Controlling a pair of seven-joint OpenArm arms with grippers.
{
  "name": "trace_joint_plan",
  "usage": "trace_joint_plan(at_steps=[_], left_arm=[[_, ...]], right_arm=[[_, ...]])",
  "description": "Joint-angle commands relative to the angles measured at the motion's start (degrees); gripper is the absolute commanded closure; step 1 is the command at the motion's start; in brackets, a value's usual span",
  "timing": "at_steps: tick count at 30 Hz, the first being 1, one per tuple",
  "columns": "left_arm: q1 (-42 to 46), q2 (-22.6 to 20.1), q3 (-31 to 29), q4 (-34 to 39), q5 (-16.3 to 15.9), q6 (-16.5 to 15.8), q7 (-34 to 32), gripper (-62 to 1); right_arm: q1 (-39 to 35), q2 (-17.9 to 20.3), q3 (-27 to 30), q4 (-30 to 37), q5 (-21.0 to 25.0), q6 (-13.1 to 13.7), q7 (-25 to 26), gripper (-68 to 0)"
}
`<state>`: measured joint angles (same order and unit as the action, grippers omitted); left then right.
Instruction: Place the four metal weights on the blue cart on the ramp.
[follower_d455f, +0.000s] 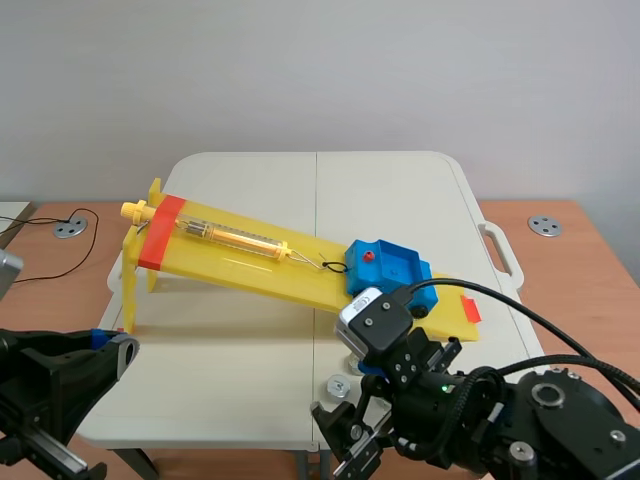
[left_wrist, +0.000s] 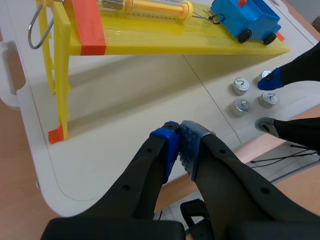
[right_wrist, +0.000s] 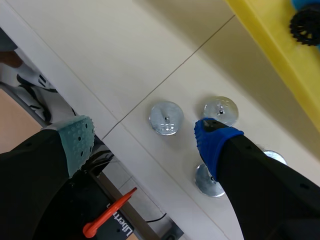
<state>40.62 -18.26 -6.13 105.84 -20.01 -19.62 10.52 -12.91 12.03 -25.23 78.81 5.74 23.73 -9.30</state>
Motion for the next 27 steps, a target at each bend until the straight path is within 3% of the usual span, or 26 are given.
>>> trace_joint_plan(at_steps=[1,8,27], left_arm=[[0.13,0.33,-0.74,3.54,-4.24,-1.14,-5.95,-5.1],[0.13,0.33,-0.74,3.54,-4.24,-1.14,-5.95,-5.1],[0.11,0.48,-0.74,3.54,-4.24,-1.14,-5.97,-5.1]], right_arm=[[5.01,-1.36,-0.46,1.31,1.92,0.28,6.23,-40.8],[6.60,-3.52,-0.96,-1.57,0.83,0.31,7.02,-40.8],[7.52,-4.98,-3.45,-3.45,-1.73,-0.20,9.05,-40.8]])
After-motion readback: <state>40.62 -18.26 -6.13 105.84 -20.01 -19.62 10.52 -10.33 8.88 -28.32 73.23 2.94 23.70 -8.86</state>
